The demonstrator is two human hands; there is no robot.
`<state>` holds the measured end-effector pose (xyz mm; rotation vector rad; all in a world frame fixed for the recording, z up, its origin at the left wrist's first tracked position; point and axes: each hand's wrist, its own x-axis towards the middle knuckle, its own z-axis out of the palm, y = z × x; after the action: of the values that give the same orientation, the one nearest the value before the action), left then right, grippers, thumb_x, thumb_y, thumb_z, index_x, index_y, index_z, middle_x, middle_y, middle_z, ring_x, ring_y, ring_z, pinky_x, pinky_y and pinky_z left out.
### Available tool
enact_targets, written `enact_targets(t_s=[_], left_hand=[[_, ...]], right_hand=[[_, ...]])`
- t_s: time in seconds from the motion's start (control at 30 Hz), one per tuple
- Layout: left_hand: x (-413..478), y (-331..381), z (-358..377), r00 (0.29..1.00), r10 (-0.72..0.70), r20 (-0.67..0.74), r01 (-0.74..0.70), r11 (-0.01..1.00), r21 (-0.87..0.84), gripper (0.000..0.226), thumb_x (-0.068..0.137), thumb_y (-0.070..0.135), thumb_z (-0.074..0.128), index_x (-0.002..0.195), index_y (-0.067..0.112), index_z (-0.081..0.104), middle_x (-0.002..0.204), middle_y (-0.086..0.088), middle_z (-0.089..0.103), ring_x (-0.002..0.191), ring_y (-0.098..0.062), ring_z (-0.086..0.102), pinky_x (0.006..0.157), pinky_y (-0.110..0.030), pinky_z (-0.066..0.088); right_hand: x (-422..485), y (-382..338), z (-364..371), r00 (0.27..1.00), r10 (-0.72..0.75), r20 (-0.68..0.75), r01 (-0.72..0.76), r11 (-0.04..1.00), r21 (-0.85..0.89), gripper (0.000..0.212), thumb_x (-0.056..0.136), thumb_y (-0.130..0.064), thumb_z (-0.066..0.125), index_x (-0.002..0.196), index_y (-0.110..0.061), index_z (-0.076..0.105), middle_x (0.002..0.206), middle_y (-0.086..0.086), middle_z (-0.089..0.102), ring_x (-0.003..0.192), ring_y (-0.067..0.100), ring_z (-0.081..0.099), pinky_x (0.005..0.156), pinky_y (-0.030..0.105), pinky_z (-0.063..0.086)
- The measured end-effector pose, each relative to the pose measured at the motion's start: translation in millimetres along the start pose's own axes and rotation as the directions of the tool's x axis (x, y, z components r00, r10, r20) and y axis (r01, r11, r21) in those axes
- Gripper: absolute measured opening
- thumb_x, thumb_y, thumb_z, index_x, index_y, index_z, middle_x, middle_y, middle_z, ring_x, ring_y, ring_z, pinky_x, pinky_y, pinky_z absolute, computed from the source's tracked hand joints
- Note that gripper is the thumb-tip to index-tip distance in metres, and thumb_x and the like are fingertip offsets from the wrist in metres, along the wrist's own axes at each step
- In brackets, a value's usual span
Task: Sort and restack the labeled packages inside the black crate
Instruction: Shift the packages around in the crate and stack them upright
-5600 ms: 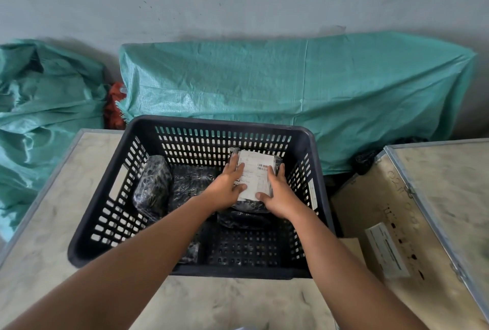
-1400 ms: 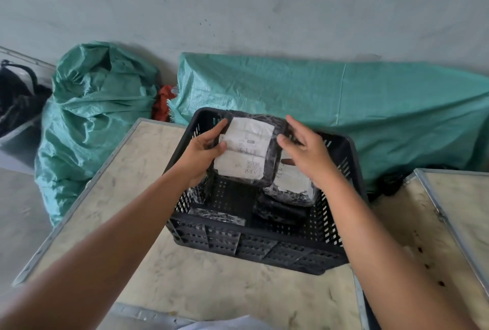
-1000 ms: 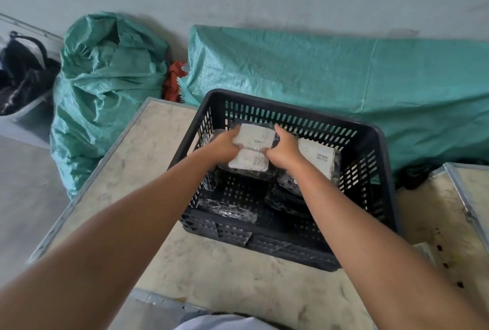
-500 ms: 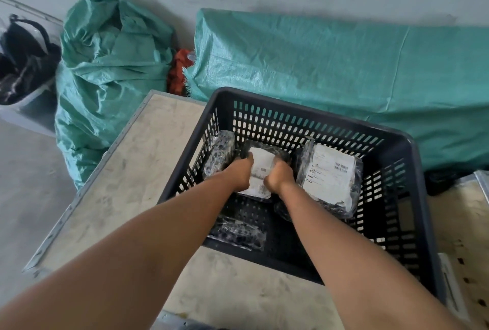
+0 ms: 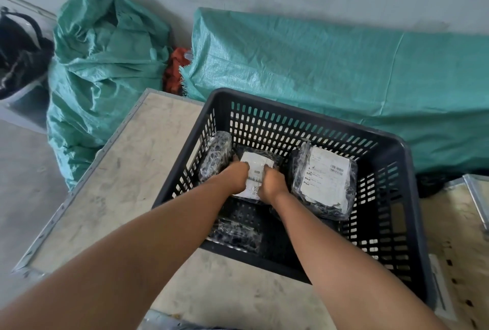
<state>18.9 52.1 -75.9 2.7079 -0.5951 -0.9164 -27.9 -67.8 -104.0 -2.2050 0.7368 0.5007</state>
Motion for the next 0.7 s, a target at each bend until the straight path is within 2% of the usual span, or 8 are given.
enact_targets(t_s=[0.07, 0.23, 0.3, 0.37, 0.43, 0.5, 0.6, 0.7], left_hand=[[-9.3, 2.0, -15.3, 1.0, 0.005, -0.011, -0.007, 0.986, -0.166, 0.055, 0.094, 0.003, 0.065, 0.146, 0.006, 0.048, 0.147, -0.018, 0.05, 0.12, -0.026, 0.061, 0.093, -0.025, 0.049], [-51.0, -1.7, -79.8, 0.918, 0.152, -0.366, -0.287, 0.892, -0.35, 0.061, 0.091, 0.024, 0.072, 0.147, 0.029, 0.05, 0.164, 0.002, 0.029, 0.123, -0.015, 0.059, 0.099, -0.02, 0.046], [-76.4, -13.1, -100.7, 0.8, 0.203, -0.565, -0.456, 0.818, -0.351, 0.048, 0.093, 0.025, 0.07, 0.139, 0.033, 0.059, 0.154, 0.01, 0.047, 0.131, -0.009, 0.053, 0.108, -0.026, 0.042], [-95.4, -33.8, -110.6, 0.698, 0.186, -0.691, -0.499, 0.818, -0.284, 0.041, 0.093, 0.024, 0.069, 0.133, 0.031, 0.065, 0.148, 0.007, 0.055, 0.132, -0.005, 0.05, 0.111, -0.023, 0.038], [-108.1, -54.3, -110.2, 0.735, 0.118, -0.667, -0.371, 0.894, -0.251, 0.044, 0.091, 0.029, 0.071, 0.135, 0.029, 0.064, 0.152, -0.005, 0.049, 0.141, -0.021, 0.044, 0.116, -0.041, 0.036], [-115.6, -71.7, -101.4, 0.861, 0.035, -0.508, -0.198, 0.942, -0.271, 0.054, 0.09, 0.037, 0.071, 0.142, 0.027, 0.058, 0.158, -0.016, 0.038, 0.147, -0.033, 0.033, 0.118, -0.051, 0.03], [-121.7, -86.8, -81.1, 0.921, 0.057, -0.384, -0.188, 0.931, -0.312, 0.06, 0.094, 0.03, 0.069, 0.15, 0.024, 0.048, 0.153, -0.012, 0.048, 0.14, -0.027, 0.046, 0.112, -0.038, 0.038], [-126.1, -93.4, -65.5, 0.906, 0.072, -0.417, -0.244, 0.893, -0.377, 0.066, 0.097, 0.008, 0.058, 0.154, 0.034, 0.038, 0.138, -0.006, 0.062, 0.097, -0.016, 0.068, 0.074, -0.013, 0.046]], right_hand=[[-7.0, -3.3, -6.5, 0.999, -0.025, 0.022, 0.024, 0.998, 0.062, 0.067, 0.092, 0.005, 0.059, 0.155, -0.001, 0.037, 0.15, 0.018, 0.05, 0.134, 0.033, 0.052, 0.1, 0.03, 0.046], [-19.1, -10.1, -23.0, 0.991, -0.132, -0.027, 0.133, 0.988, 0.072, 0.064, 0.098, -0.003, 0.061, 0.157, -0.012, 0.038, 0.148, 0.01, 0.054, 0.098, 0.016, 0.063, 0.058, 0.009, 0.043], [-22.5, -16.9, -23.5, 0.977, -0.209, -0.05, 0.212, 0.975, 0.071, 0.057, 0.102, -0.012, 0.06, 0.155, -0.015, 0.042, 0.157, 0.009, 0.046, 0.121, 0.02, 0.06, 0.078, 0.002, 0.039], [-27.3, -29.6, -18.4, 0.96, -0.277, -0.042, 0.28, 0.952, 0.122, 0.057, 0.102, -0.02, 0.062, 0.155, -0.019, 0.042, 0.161, 0.009, 0.041, 0.144, 0.025, 0.044, 0.103, 0.019, 0.035], [-35.3, -44.8, -7.1, 0.942, -0.335, 0.012, 0.33, 0.933, 0.142, 0.068, 0.099, -0.031, 0.067, 0.159, -0.026, 0.035, 0.165, 0.006, 0.034, 0.149, 0.026, 0.035, 0.112, 0.034, 0.035], [-43.7, -59.4, 9.7, 0.902, -0.425, 0.084, 0.413, 0.902, 0.13, 0.08, 0.095, -0.035, 0.071, 0.161, -0.037, 0.025, 0.169, 0.004, 0.023, 0.154, 0.028, 0.024, 0.117, 0.04, 0.029], [-49.3, -65.9, 35.7, 0.841, -0.517, 0.163, 0.515, 0.855, 0.053, 0.09, 0.093, -0.032, 0.074, 0.162, -0.044, 0.018, 0.171, 0.014, 0.009, 0.156, 0.031, 0.011, 0.115, 0.03, 0.017], [-51.3, -54.9, 47.7, 0.806, -0.561, 0.187, 0.569, 0.822, 0.015, 0.091, 0.089, -0.04, 0.077, 0.162, -0.036, 0.022, 0.163, 0.017, 0.031, 0.144, 0.033, 0.041, 0.111, 0.02, 0.028]])
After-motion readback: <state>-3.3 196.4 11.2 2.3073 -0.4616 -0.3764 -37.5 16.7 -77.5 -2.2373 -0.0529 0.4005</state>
